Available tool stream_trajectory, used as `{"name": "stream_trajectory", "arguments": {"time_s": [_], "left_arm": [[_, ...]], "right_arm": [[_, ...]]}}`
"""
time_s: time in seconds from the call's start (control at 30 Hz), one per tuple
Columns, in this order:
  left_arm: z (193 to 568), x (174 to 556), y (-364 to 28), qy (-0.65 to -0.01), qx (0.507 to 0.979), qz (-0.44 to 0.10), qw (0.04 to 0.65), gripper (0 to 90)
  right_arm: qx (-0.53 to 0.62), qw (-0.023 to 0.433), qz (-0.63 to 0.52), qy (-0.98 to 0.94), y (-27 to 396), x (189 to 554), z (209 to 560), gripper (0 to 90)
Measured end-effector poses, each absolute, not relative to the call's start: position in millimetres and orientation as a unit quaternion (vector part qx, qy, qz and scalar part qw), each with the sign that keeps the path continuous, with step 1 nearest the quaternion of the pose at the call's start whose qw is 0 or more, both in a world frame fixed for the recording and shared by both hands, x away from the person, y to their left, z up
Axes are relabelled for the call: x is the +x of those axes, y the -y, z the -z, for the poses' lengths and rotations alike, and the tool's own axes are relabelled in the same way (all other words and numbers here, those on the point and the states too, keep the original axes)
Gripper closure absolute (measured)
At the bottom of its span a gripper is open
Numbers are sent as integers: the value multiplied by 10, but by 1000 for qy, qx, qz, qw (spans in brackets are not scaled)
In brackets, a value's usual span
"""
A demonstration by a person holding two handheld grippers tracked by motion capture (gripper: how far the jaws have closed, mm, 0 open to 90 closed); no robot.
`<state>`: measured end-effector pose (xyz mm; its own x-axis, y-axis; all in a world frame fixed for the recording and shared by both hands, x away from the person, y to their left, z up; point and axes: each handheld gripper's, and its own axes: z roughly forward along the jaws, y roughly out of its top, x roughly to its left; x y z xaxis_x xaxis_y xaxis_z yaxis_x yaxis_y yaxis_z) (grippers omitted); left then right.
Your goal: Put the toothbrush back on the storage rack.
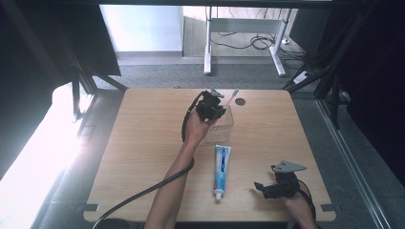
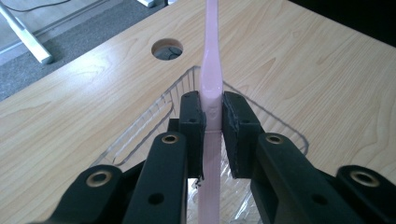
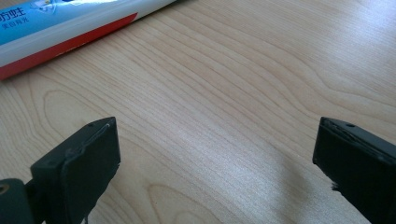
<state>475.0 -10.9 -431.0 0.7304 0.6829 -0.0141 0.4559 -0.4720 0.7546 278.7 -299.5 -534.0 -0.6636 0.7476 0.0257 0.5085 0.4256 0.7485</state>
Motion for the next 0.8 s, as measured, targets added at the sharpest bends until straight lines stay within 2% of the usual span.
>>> {"name": "stream_trajectory", "arguments": {"time_s": [0.8], "left_arm": [[4518, 4721, 152, -330, 871, -140, 335, 789]], "right_arm": [[377, 154, -374, -833, 2981, 2791, 5350, 13]]}}
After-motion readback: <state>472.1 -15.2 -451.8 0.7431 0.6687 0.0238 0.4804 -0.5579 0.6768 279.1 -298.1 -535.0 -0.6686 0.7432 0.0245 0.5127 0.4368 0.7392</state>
